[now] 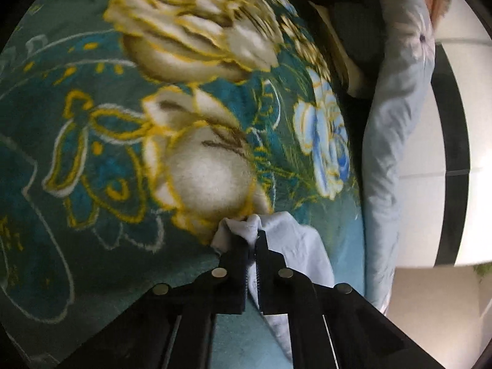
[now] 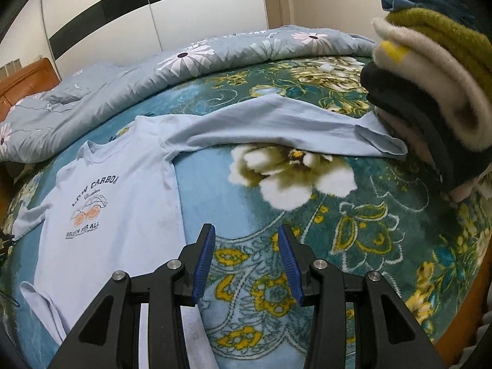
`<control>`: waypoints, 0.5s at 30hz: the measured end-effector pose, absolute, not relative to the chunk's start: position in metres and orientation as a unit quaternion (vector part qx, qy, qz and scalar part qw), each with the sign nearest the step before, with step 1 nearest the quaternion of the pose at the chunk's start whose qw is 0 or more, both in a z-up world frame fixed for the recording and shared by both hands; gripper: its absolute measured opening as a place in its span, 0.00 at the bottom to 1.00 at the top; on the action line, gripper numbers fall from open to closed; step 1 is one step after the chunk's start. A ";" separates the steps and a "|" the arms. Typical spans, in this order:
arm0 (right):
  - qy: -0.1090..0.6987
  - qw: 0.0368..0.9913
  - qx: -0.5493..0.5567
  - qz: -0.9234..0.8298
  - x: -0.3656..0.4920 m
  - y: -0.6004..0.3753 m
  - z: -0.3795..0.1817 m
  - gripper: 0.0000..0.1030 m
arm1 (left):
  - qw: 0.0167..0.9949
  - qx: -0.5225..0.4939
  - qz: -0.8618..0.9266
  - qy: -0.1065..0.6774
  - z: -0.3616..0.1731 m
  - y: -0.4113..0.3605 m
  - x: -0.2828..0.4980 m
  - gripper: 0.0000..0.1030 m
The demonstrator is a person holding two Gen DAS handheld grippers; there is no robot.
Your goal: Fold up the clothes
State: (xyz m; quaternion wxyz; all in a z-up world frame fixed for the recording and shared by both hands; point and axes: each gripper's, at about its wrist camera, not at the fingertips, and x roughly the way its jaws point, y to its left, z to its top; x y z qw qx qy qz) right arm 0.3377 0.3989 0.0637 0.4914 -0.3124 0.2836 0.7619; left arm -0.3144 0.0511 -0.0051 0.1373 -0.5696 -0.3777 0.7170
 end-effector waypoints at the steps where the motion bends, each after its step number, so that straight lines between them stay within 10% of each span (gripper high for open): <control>1: 0.285 0.491 -0.311 0.762 0.339 0.399 0.063 0.42 | 0.136 -0.559 0.729 -0.370 0.003 0.053 -0.312 0.03; 15: 0.329 0.477 -0.292 0.761 0.357 0.406 0.047 0.42 | 0.335 -0.317 0.883 -0.080 0.197 0.192 -0.196 0.03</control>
